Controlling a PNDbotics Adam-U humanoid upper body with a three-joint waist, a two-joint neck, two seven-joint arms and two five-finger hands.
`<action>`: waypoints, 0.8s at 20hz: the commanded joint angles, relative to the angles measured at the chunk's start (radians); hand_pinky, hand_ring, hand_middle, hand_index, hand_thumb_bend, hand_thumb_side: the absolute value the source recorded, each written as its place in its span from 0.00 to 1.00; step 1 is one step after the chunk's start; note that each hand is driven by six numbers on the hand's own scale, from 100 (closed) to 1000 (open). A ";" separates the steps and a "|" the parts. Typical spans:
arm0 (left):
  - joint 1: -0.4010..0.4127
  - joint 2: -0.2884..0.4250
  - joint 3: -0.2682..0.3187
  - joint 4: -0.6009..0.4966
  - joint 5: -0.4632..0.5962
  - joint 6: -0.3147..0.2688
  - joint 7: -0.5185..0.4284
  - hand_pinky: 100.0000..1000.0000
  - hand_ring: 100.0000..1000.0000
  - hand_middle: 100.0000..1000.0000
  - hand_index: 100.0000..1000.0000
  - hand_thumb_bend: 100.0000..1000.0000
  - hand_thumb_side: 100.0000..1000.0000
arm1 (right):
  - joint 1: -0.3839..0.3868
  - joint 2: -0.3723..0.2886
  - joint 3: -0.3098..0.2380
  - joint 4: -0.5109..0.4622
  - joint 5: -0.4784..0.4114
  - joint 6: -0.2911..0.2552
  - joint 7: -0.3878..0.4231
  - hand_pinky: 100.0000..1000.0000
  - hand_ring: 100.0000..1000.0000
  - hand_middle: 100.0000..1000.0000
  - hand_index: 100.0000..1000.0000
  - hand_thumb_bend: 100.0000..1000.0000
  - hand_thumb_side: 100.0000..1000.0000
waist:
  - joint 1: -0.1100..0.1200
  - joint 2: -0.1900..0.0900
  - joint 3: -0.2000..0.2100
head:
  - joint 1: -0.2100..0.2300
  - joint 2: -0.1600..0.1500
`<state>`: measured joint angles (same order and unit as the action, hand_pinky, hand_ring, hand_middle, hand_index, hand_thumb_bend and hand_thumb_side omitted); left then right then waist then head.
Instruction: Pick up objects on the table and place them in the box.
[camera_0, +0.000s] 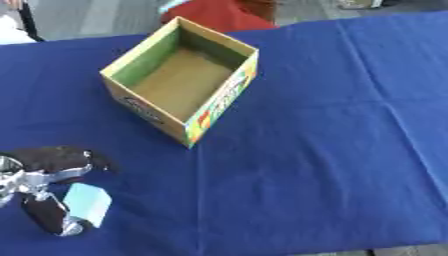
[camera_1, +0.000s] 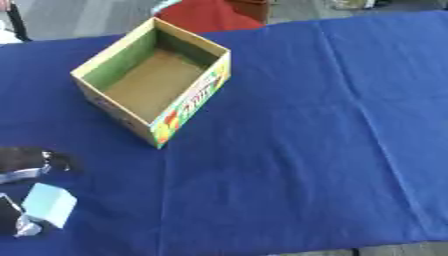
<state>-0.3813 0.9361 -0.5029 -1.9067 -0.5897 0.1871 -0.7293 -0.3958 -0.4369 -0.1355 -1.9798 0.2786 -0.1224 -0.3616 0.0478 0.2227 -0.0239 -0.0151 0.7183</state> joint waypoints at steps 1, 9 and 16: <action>-0.015 0.018 0.026 -0.017 -0.018 0.008 0.024 0.77 0.83 0.78 0.89 0.40 0.10 | -0.009 -0.015 -0.010 -0.020 -0.006 0.002 0.000 0.64 0.67 0.83 0.76 0.00 1.00 | 0.000 -0.012 0.003 | 0.000 -0.006; -0.011 0.018 0.025 -0.005 0.006 0.032 0.055 0.15 0.30 0.28 0.53 0.00 0.00 | -0.006 -0.014 -0.013 -0.020 -0.006 0.005 -0.005 0.64 0.67 0.83 0.76 0.00 1.00 | -0.001 -0.013 0.003 | -0.004 -0.009; -0.028 0.042 0.086 -0.061 0.029 0.044 0.081 0.15 0.30 0.28 0.53 0.00 0.00 | -0.006 -0.019 -0.013 -0.020 -0.004 0.005 -0.006 0.64 0.67 0.83 0.76 0.00 1.00 | 0.000 -0.016 0.009 | -0.008 -0.005</action>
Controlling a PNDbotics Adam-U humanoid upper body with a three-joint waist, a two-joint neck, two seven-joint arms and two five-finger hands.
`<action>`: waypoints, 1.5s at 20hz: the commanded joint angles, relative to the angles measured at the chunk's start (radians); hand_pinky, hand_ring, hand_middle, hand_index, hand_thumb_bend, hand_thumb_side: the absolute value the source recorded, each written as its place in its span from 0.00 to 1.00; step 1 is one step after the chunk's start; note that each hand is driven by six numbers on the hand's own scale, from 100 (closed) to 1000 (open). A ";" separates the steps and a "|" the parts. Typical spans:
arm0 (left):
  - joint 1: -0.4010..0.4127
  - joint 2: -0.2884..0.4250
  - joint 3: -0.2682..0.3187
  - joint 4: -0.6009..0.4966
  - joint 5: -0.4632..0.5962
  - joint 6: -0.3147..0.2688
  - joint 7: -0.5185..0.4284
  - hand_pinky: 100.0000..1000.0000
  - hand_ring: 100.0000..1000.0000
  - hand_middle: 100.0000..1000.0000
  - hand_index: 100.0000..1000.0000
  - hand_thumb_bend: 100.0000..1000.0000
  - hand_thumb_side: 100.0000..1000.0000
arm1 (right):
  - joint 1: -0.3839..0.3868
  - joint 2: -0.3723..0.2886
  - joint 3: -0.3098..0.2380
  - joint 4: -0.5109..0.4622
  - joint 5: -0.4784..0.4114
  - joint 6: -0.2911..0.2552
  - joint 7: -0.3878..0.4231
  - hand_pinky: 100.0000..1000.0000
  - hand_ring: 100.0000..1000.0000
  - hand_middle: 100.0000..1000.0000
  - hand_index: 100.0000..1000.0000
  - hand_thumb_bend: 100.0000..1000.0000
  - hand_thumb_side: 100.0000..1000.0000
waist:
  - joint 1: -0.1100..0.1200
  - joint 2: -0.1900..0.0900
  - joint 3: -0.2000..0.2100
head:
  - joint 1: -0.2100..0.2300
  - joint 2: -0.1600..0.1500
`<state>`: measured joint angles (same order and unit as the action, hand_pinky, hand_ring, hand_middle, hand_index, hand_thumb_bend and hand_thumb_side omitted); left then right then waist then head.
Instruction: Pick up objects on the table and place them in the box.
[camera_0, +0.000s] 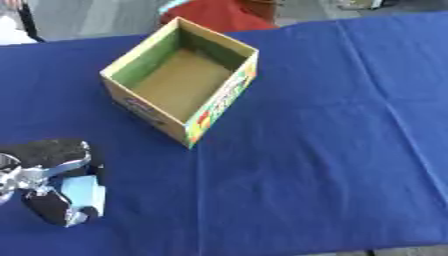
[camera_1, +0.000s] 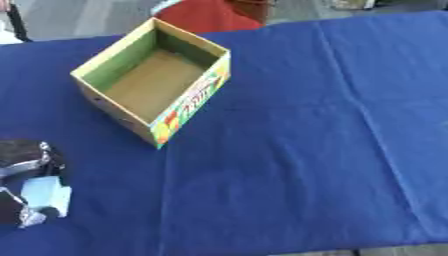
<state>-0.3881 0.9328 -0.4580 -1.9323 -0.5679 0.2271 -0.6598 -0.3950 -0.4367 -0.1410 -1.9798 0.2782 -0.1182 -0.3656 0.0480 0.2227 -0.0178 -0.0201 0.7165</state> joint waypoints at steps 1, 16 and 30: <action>-0.027 0.052 0.055 -0.049 0.008 0.006 0.015 0.15 0.30 0.28 0.53 0.00 0.00 | -0.007 -0.020 -0.007 -0.020 -0.003 0.001 -0.001 0.64 0.67 0.83 0.76 0.00 1.00 | 0.001 -0.017 0.003 | -0.003 -0.003; -0.383 0.010 0.154 0.000 0.034 -0.062 -0.042 0.15 0.30 0.28 0.55 0.00 0.00 | -0.017 -0.031 0.003 -0.020 -0.004 0.000 0.010 0.64 0.67 0.82 0.76 0.00 1.00 | 0.005 -0.023 0.008 | 0.006 -0.003; -0.699 -0.338 0.126 0.505 -0.053 -0.188 0.142 0.14 0.29 0.26 0.60 0.00 0.03 | -0.040 -0.014 0.009 -0.020 -0.016 -0.003 0.019 0.64 0.67 0.83 0.76 0.00 1.00 | -0.014 0.013 -0.020 | 0.063 -0.063</action>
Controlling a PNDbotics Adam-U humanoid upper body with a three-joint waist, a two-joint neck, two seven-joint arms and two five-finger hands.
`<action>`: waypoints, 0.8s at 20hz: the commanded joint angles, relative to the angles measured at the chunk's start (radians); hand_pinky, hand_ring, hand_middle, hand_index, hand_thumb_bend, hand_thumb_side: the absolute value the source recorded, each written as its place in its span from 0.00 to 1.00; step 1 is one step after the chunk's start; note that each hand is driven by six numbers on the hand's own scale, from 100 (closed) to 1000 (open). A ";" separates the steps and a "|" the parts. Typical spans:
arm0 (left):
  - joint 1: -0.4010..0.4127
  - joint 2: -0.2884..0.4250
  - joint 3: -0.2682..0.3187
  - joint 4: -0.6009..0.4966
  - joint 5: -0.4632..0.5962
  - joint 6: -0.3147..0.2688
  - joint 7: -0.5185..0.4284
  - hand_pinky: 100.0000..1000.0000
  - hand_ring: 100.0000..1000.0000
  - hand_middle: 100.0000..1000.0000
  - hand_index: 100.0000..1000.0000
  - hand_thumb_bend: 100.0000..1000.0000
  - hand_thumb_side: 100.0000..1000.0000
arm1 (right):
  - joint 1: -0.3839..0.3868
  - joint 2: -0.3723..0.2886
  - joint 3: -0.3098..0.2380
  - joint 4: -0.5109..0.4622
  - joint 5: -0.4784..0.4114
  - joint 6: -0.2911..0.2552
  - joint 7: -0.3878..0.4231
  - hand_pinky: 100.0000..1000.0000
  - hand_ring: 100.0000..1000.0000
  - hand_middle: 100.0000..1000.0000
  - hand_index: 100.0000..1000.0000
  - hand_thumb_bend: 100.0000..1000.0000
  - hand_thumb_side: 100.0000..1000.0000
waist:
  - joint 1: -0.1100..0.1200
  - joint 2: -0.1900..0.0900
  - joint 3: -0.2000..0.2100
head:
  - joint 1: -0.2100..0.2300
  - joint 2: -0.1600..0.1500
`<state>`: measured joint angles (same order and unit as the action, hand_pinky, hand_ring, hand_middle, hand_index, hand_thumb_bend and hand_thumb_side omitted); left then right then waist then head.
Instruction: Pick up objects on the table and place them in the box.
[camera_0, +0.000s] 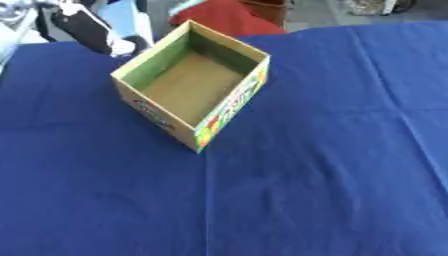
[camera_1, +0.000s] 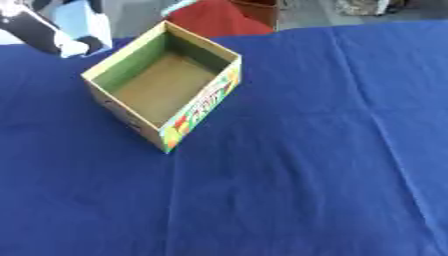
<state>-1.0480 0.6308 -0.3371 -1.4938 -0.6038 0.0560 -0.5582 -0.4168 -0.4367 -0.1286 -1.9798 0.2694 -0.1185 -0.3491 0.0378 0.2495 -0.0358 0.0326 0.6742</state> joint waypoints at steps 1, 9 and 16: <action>-0.051 -0.059 0.005 0.096 -0.024 -0.027 0.056 0.14 0.28 0.26 0.60 0.00 0.04 | -0.020 -0.013 -0.003 -0.020 -0.008 -0.003 0.003 0.64 0.67 0.83 0.76 0.00 1.00 | -0.005 -0.011 -0.005 | 0.013 -0.026; -0.098 -0.190 0.017 0.297 -0.111 -0.074 0.149 0.16 0.30 0.28 0.61 0.00 0.05 | -0.033 0.002 -0.002 -0.020 -0.016 -0.007 0.006 0.64 0.67 0.83 0.76 0.00 1.00 | -0.008 0.007 -0.027 | 0.027 -0.056; -0.081 -0.231 0.016 0.397 -0.199 -0.116 0.171 0.20 0.33 0.30 0.63 0.00 0.05 | -0.036 0.011 -0.004 -0.020 -0.020 -0.009 0.006 0.64 0.67 0.83 0.76 0.00 1.00 | -0.007 0.016 -0.034 | 0.028 -0.063</action>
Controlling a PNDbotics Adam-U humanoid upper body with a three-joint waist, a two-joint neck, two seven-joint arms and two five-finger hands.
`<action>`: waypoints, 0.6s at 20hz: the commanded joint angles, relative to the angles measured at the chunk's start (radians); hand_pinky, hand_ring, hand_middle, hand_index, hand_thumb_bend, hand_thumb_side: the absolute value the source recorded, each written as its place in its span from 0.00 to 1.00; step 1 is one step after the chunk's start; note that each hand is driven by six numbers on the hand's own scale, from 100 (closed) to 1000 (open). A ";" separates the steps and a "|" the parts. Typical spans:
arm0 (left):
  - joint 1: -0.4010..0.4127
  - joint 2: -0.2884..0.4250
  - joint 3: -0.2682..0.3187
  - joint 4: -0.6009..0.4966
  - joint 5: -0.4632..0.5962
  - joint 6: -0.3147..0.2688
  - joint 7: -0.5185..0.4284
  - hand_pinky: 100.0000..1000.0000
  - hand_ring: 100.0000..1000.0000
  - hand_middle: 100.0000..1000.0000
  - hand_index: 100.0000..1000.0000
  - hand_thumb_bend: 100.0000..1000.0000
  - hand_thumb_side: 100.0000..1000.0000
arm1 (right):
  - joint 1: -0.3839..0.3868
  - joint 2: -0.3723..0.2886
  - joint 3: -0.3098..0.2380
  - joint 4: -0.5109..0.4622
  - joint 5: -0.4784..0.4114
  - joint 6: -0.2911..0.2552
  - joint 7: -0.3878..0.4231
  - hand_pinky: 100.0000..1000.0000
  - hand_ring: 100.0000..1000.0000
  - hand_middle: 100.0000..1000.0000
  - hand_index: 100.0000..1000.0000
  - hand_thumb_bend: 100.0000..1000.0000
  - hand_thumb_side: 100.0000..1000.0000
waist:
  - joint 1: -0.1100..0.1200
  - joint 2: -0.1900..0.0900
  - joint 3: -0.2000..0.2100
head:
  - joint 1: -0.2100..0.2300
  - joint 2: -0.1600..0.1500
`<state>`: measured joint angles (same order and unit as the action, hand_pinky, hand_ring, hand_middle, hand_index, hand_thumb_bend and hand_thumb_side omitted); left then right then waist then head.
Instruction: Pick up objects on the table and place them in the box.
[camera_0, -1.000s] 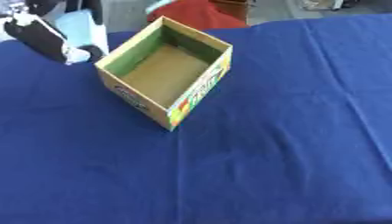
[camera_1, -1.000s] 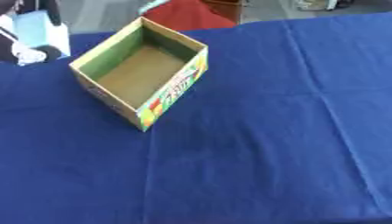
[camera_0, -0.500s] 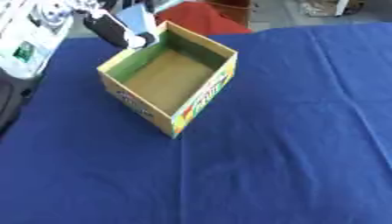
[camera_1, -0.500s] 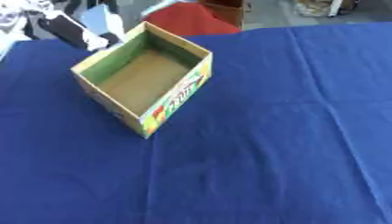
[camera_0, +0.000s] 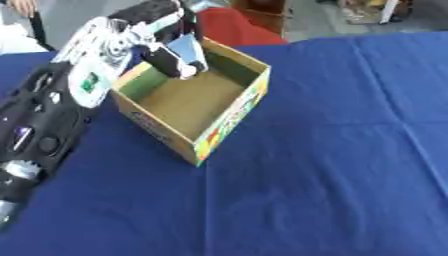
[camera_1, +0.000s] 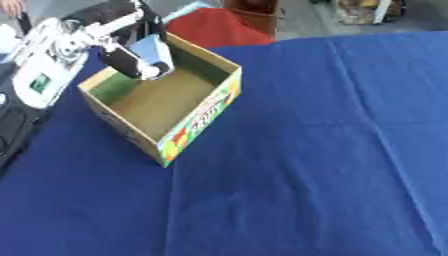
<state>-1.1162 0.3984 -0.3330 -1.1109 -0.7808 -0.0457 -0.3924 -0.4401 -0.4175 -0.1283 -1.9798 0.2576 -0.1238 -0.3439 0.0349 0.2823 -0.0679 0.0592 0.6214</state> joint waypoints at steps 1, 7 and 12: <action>-0.009 -0.002 0.011 0.022 -0.026 -0.019 0.004 0.21 0.33 0.31 0.63 0.00 0.06 | -0.013 -0.008 -0.004 -0.020 -0.009 -0.004 0.000 0.64 0.67 0.83 0.76 0.00 1.00 | -0.004 -0.015 -0.002 | 0.001 -0.010; 0.007 -0.015 0.004 0.049 -0.034 -0.045 -0.022 0.38 0.46 0.46 0.71 0.03 0.11 | -0.011 -0.005 -0.007 -0.020 -0.010 -0.003 -0.001 0.64 0.67 0.83 0.76 0.00 1.00 | -0.005 -0.014 -0.001 | 0.000 -0.006; 0.012 -0.010 -0.001 0.040 -0.062 -0.092 -0.058 0.59 0.69 0.69 0.83 0.30 0.19 | -0.009 -0.003 -0.008 -0.020 -0.009 -0.002 -0.002 0.64 0.67 0.83 0.76 0.00 1.00 | -0.005 -0.016 0.000 | -0.004 0.000</action>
<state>-1.0888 0.3756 -0.3370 -1.0553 -0.8330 -0.1249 -0.4444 -0.4398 -0.4096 -0.1287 -1.9798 0.2535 -0.1238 -0.3441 0.0347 0.2849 -0.0680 0.0580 0.6217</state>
